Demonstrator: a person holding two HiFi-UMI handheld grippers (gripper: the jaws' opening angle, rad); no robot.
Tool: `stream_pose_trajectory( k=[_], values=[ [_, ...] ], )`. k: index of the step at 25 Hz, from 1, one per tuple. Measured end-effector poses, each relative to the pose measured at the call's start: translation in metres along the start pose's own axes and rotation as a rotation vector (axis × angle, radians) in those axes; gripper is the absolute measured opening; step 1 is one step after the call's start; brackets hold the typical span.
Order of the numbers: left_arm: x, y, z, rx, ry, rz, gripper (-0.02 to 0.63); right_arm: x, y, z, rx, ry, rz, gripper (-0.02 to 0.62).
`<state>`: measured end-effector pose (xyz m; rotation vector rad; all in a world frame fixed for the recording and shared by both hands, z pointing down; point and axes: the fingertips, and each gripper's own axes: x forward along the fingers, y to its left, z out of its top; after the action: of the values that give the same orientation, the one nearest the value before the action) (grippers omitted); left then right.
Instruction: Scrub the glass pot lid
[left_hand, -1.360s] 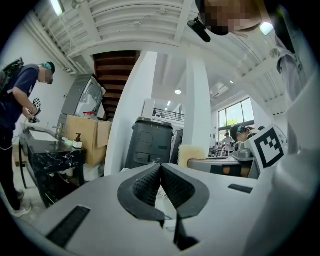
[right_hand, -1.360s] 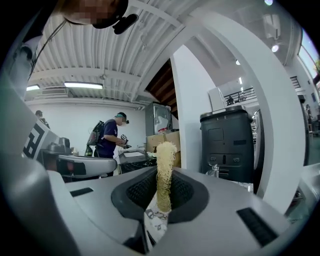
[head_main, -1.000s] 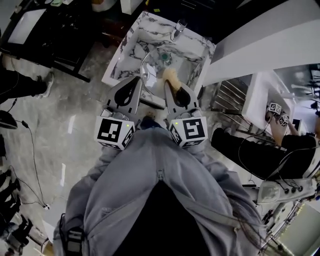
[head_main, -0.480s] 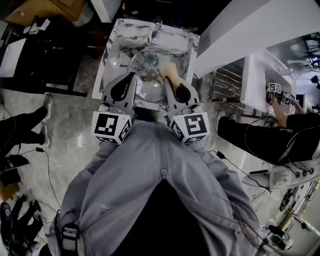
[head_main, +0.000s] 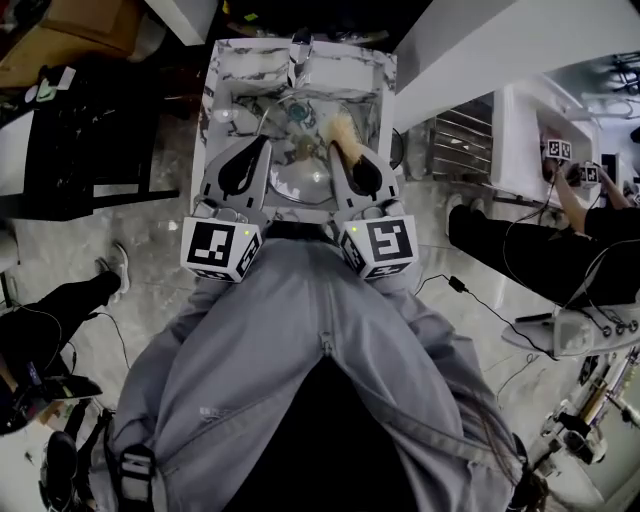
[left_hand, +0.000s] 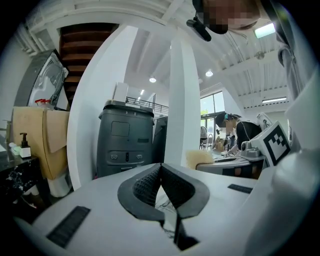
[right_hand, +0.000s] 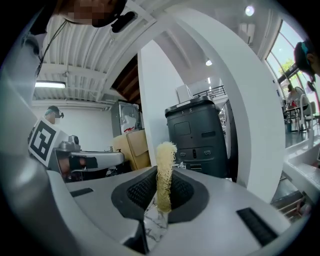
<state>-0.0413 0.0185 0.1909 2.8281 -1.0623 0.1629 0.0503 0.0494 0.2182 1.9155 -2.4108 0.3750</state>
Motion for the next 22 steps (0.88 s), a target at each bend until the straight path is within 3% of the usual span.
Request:
stream_pose_trajectory(
  k=[8, 22],
  values=[
    [0.017, 0.036, -0.033, -0.016, 0.063, -0.043, 0.015, 0.035, -0.001, -0.024, 0.004, 0.052, -0.037, 0.055],
    [0.046, 0.077, -0.127, -0.080, 0.168, -0.049, 0.017, 0.095, -0.008, -0.097, 0.018, 0.169, -0.017, 0.055]
  ],
)
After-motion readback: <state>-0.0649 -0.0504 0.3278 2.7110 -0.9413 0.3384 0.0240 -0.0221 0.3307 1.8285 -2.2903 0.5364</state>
